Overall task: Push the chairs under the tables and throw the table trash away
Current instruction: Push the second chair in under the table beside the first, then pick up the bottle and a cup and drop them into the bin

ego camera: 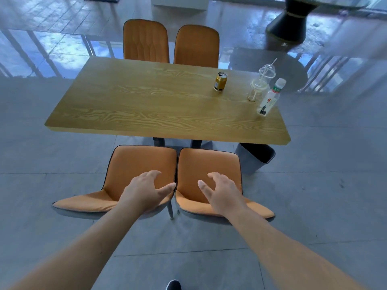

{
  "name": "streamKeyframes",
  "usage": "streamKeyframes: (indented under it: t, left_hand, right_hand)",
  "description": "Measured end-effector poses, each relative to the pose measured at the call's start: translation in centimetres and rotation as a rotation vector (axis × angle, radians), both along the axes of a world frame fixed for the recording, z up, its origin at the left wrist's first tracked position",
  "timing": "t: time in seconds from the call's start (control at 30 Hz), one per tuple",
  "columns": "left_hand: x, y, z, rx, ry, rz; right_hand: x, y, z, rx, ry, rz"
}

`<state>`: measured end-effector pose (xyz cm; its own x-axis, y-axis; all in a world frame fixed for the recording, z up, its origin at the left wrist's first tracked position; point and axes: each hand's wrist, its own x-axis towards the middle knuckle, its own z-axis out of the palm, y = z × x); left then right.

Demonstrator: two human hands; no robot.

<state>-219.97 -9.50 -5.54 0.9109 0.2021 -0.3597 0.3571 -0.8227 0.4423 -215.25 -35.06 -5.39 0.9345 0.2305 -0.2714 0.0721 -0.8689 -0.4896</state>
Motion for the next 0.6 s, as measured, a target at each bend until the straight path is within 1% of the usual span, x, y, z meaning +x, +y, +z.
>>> streamKeyframes:
  t: [0.13,0.27,0.4,0.5,0.6]
  left_hand:
    - [5.6,-4.1,7.3,0.008,-0.137,-0.084]
    - [11.8,-11.6,15.5,-0.001,-0.306,-0.214]
    - [16.0,-22.7,22.0,0.018,-0.469,-0.359]
    - [18.8,-32.4,26.0,0.041,-0.555,-0.474]
    - [21.8,-42.6,29.5,0.052,-0.646,-0.546]
  right_hand:
    - [3.1,-5.5,7.6,-0.037,-0.209,-0.026]
    - [5.5,-13.8,15.8,-0.075,-0.367,-0.083]
    - [6.6,-24.1,22.4,-0.124,-0.504,-0.183]
    - [7.5,-33.0,25.8,-0.159,-0.582,-0.239]
    - [9.0,-42.0,28.7,-0.173,-0.643,-0.290]
